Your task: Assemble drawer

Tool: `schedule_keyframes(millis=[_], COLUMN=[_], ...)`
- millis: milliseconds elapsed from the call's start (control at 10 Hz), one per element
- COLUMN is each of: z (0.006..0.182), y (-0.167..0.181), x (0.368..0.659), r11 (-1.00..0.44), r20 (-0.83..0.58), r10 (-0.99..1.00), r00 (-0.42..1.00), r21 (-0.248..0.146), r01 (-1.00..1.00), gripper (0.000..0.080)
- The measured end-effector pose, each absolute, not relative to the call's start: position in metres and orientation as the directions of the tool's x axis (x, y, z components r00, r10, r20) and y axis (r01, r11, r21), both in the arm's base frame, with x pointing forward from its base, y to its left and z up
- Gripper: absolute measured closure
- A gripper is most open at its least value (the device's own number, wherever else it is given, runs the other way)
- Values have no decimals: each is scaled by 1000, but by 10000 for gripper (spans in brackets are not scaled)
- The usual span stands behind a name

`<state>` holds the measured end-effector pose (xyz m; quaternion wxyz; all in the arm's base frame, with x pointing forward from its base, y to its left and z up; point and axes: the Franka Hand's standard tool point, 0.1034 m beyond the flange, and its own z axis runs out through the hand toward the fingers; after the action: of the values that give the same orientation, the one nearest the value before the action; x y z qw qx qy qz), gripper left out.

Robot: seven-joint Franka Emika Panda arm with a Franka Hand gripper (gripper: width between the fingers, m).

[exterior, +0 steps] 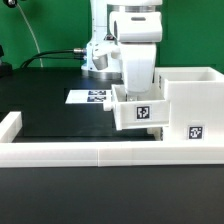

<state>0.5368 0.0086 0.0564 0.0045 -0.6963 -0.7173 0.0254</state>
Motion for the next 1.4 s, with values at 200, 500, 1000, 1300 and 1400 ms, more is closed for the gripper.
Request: schedule_keyframes(millis=[200, 500, 1000, 1300, 1400], z=[58, 57, 57, 55, 55], y=[8, 8, 11, 13, 13], x=[540, 540, 541, 541, 541], r11=[18, 18, -27, -55, -55], r20=[-42, -42, -43, -40, -40], r10=[999, 999, 999, 998, 998], r00=[-20, -19, 25, 53, 53], r21=[-46, -47, -44, -39, -39], r01=[999, 999, 999, 998, 998], gripper=[757, 757, 757, 757, 757])
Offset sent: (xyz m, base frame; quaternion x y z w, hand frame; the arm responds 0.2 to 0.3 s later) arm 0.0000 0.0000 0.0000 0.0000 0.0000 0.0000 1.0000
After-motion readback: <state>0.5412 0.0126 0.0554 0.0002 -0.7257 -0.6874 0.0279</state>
